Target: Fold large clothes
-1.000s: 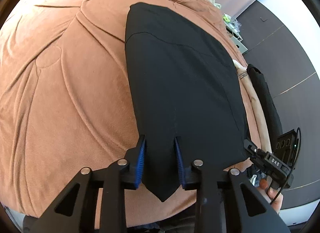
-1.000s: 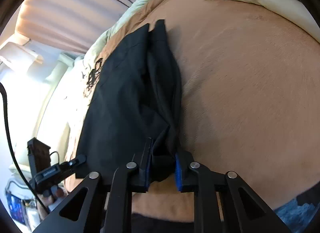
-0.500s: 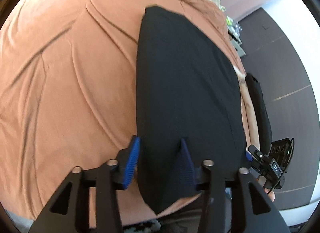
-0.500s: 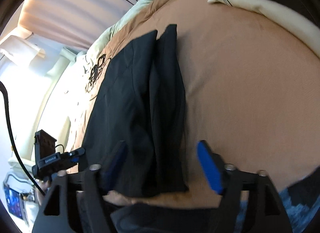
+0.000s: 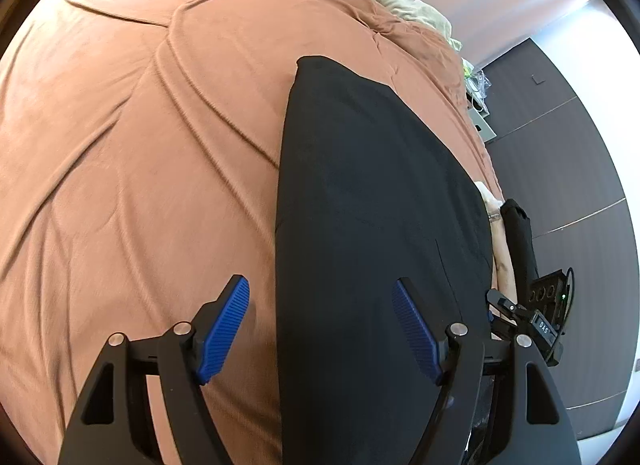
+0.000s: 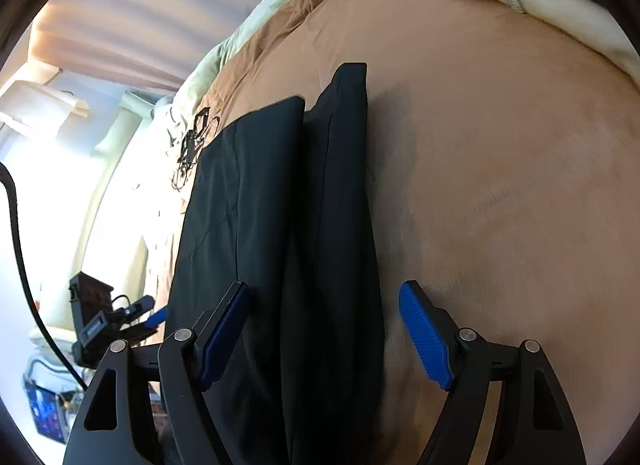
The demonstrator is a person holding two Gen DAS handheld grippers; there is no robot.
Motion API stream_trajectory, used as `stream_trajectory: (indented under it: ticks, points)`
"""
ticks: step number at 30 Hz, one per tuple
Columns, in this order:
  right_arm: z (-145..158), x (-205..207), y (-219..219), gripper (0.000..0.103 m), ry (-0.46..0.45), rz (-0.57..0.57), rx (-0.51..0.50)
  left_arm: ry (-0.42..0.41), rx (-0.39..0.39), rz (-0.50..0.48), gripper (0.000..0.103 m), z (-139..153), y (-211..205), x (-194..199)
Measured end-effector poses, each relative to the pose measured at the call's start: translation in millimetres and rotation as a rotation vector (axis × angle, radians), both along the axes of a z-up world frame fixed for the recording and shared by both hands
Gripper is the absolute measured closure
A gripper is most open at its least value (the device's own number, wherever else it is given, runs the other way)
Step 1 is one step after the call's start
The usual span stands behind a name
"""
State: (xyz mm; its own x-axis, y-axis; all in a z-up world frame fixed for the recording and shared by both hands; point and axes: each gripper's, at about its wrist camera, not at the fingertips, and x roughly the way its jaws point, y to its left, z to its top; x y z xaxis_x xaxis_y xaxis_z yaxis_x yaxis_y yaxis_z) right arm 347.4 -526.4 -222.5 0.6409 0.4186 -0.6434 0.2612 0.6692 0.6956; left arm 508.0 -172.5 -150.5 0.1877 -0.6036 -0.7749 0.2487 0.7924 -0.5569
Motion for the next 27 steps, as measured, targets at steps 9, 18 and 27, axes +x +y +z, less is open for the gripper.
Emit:
stream_trajectory:
  ticks: [9,18,27]
  points:
    - [-16,45,-14,0.025,-0.024,0.065,0.121,0.017,0.015,-0.028,0.029,-21,-27,36]
    - [-20,74,-11,0.055,-0.027,0.134,0.126,0.059,-0.010,-0.020,0.035,-36,-42,60]
    - [28,61,11,0.086,-0.117,0.144,0.012,0.008,-0.014,-0.020,0.076,-7,-41,48]
